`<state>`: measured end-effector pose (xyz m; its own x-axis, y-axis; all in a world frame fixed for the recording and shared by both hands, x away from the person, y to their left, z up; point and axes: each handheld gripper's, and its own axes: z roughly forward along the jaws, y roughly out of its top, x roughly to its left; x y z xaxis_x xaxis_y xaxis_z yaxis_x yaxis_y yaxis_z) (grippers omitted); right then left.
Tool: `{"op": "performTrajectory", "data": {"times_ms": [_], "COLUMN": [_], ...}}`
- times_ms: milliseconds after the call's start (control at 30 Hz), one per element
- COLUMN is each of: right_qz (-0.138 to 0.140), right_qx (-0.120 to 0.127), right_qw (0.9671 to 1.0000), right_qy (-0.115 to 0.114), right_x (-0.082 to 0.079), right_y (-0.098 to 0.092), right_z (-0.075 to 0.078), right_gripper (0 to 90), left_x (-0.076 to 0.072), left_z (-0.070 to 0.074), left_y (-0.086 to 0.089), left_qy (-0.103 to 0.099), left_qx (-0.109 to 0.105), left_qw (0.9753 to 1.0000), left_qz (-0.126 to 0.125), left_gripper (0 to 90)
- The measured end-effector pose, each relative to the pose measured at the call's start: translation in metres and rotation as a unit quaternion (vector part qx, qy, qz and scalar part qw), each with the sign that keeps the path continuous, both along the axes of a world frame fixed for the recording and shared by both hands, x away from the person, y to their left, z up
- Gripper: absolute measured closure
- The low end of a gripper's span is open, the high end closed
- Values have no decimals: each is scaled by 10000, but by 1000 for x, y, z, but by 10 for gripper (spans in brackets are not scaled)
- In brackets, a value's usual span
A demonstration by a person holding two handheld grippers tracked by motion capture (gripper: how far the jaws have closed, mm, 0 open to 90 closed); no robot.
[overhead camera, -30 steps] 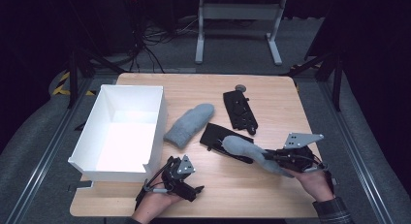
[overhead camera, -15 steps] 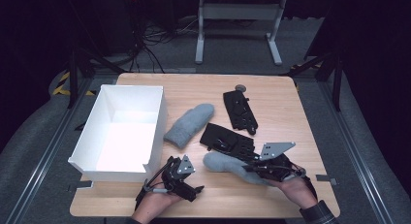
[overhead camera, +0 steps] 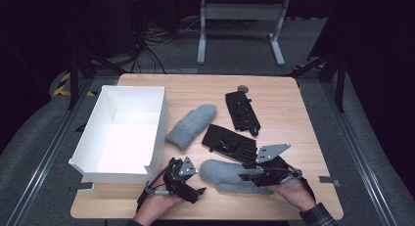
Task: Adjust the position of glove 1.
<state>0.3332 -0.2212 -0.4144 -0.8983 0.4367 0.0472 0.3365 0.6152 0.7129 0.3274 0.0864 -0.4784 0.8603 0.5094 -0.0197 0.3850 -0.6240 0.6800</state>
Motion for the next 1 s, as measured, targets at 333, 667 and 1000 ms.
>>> {"op": "performTrajectory", "data": {"times_ms": [333, 667, 1000], "right_qz": [-477, -769, -610], "right_qx": [-105, -421, -618], "right_qw": [9987, 9961, 9960], "right_qy": [-146, 0, 195], "right_x": [10, 17, 21], "right_y": [-47, -78, -77], "right_z": [5, -11, -23], "right_gripper": [893, 900, 900], "left_x": [-9, -14, -8], "left_z": [20, 30, 26], "left_y": [-3, -17, -40], "left_qy": [95, 505, 624], "left_qx": [17, -128, 26], "left_qw": [9999, 9982, 9968], "left_qz": [122, -292, -508], "left_gripper": [383, 900, 900]}}
